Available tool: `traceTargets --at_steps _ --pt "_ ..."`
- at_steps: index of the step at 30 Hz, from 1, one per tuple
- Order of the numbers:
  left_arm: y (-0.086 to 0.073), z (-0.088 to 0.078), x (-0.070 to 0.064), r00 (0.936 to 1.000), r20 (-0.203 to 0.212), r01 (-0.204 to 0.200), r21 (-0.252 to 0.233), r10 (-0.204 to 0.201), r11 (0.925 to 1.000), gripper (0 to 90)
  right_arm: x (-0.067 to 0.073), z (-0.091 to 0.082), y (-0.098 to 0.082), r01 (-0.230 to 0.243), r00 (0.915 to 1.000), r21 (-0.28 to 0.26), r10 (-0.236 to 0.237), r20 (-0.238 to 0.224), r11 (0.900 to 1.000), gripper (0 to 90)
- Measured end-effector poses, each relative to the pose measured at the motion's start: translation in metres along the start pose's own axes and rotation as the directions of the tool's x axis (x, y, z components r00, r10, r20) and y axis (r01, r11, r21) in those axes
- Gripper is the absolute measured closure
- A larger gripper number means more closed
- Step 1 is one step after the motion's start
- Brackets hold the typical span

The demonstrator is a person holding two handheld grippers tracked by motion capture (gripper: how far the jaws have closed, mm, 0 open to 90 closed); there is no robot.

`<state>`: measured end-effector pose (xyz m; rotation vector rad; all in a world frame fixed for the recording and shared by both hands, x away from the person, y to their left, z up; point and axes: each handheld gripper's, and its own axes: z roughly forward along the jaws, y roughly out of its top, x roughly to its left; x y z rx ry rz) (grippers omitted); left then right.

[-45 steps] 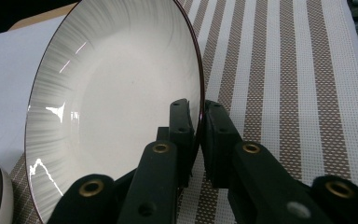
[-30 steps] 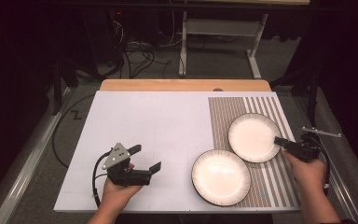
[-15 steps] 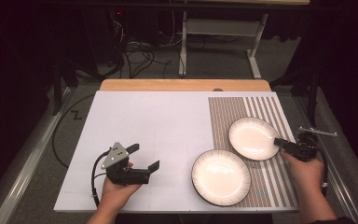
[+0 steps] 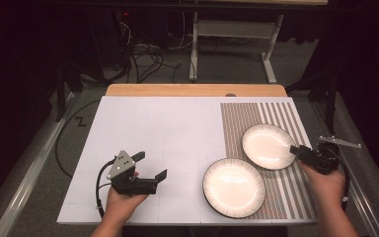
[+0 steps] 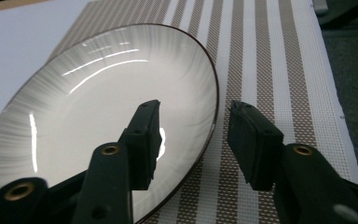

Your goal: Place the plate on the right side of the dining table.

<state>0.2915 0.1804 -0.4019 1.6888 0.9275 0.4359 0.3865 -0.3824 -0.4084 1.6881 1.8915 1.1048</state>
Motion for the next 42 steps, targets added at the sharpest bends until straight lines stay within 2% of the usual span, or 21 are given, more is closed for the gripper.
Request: traceTargets --at_steps 4,9,13,18,20,25,26,27,28,29,31,32,33,35,39,42 --pt "-0.001 0.0 0.003 0.9999 -0.011 0.0 0.003 0.0 1.0 2.0 0.009 -0.011 -0.003 0.052 0.9986 -0.054 -0.052 0.001 0.997 45.1" --pt "-0.002 -0.003 0.005 0.9998 -0.018 0.003 -0.003 -0.003 1.0 2.0 0.025 -0.022 -0.011 0.128 0.9915 -0.108 -0.13 -0.012 0.986 32.1" --pt "-0.004 -0.004 0.008 0.9995 -0.03 0.001 -0.003 -0.001 1.0 2.0 0.042 -0.029 -0.016 0.174 0.983 -0.145 -0.181 -0.033 0.974 24.4" --pt "-0.006 -0.005 0.011 0.9995 -0.032 0.003 0.009 -0.003 1.0 2.1 0.067 -0.037 -0.022 0.233 0.9666 -0.186 -0.248 -0.065 0.955 16.5" --pt "-0.007 -0.005 0.011 0.9995 -0.031 0.003 0.008 -0.003 1.0 2.1 0.076 -0.041 -0.025 0.244 0.9606 -0.208 -0.265 -0.082 0.947 16.2" --pt "-0.006 -0.007 0.011 0.9995 -0.032 0.002 0.001 -0.002 1.0 2.1 0.096 -0.047 -0.029 0.26 0.9441 -0.234 -0.298 -0.141 0.937 11.6" --pt "-0.006 -0.008 0.011 0.9995 -0.032 0.003 -0.005 -0.004 1.0 2.1 0.096 -0.047 -0.029 0.26 0.9441 -0.234 -0.298 -0.141 0.937 11.6" --pt "-0.005 -0.01 0.012 0.9995 -0.032 0.003 -0.008 -0.003 1.0 2.1 0.104 -0.049 -0.031 0.278 0.9343 -0.244 -0.32 -0.156 0.929 9.6" --pt "-0.005 -0.01 0.012 0.9995 -0.032 0.003 -0.008 -0.003 1.0 2.1 0.104 -0.049 -0.031 0.278 0.9343 -0.244 -0.32 -0.156 0.929 9.6" --pt "-0.005 -0.011 0.012 0.9995 -0.033 0.004 -0.011 -0.005 0.9999 2.1 0.111 -0.051 -0.032 0.287 0.9267 -0.256 -0.335 -0.17 0.923 7.3" --pt "-0.005 -0.012 0.013 0.9995 -0.032 0.004 -0.014 -0.004 0.9999 2.1 0.118 -0.053 -0.034 0.296 0.9195 -0.272 -0.35 -0.178 0.916 4.5" --pt "-0.005 -0.012 0.013 0.9995 -0.032 0.004 -0.014 -0.004 0.9999 2.1 0.118 -0.053 -0.034 0.296 0.9195 -0.272 -0.35 -0.178 0.916 4.5" --pt "-0.005 -0.013 0.013 0.9995 -0.031 0.005 -0.019 -0.006 0.9998 2.1 0.123 -0.055 -0.035 0.312 0.9116 -0.283 -0.37 -0.18 0.907 1.8" --pt "-0.005 -0.014 0.014 0.9995 -0.031 0.006 -0.02 -0.007 0.9998 1.9 0.127 -0.057 -0.037 0.307 0.9096 -0.296 -0.37 -0.188 0.905 1.3" --pt "-0.005 -0.015 0.014 0.9993 -0.036 0.005 -0.021 -0.005 0.9998 0.0 0.132 -0.061 -0.039 0.32 0.9039 -0.329 -0.391 -0.174 0.888 1.2" --pt "-0.005 -0.015 0.014 0.9992 -0.039 0.005 -0.021 -0.006 0.9998 0.0 0.134 -0.061 -0.04 0.324 0.9016 -0.327 -0.394 -0.178 0.888 1.2"
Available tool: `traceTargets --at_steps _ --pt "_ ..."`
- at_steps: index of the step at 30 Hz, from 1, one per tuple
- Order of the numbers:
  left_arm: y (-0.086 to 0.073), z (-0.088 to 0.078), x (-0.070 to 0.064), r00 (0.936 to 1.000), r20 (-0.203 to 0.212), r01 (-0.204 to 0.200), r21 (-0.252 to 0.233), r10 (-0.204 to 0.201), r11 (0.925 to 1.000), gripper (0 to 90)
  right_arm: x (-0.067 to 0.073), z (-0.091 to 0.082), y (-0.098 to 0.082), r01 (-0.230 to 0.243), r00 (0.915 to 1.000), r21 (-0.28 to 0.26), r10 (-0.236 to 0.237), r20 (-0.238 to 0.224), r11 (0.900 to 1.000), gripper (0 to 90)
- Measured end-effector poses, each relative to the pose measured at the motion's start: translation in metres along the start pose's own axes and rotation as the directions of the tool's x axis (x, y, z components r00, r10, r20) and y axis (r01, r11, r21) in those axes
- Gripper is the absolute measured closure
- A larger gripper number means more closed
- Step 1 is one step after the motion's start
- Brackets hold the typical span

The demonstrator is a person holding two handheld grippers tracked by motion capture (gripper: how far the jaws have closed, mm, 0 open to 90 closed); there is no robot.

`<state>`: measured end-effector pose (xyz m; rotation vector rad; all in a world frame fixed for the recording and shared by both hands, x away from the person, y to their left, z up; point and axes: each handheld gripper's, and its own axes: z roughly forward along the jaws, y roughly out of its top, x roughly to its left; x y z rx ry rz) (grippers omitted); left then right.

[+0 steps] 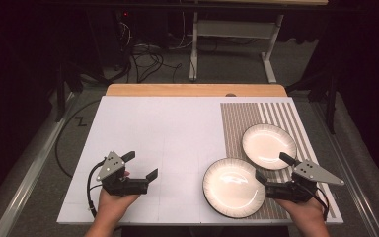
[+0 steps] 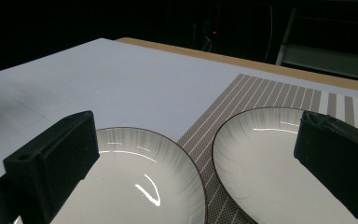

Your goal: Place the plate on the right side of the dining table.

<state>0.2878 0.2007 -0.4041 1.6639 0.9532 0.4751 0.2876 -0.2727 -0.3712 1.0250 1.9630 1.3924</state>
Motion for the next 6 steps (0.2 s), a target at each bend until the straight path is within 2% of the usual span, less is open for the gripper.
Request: traceTargets --at_steps 4,6 --pt "-0.0001 0.0 0.0003 1.0 0.007 0.0 -0.001 0.0 1.0 0.0 -0.0001 -0.0001 -0.0001 0.003 1.0 0.003 -0.003 -0.001 1.0 1.2" --pt "0.0006 0.0009 0.0001 0.9997 0.023 0.012 -0.011 -0.012 0.9999 0.0 -0.0015 -0.001 0.0007 0.005 1.0 0.001 -0.005 0.006 1.0 1.2"
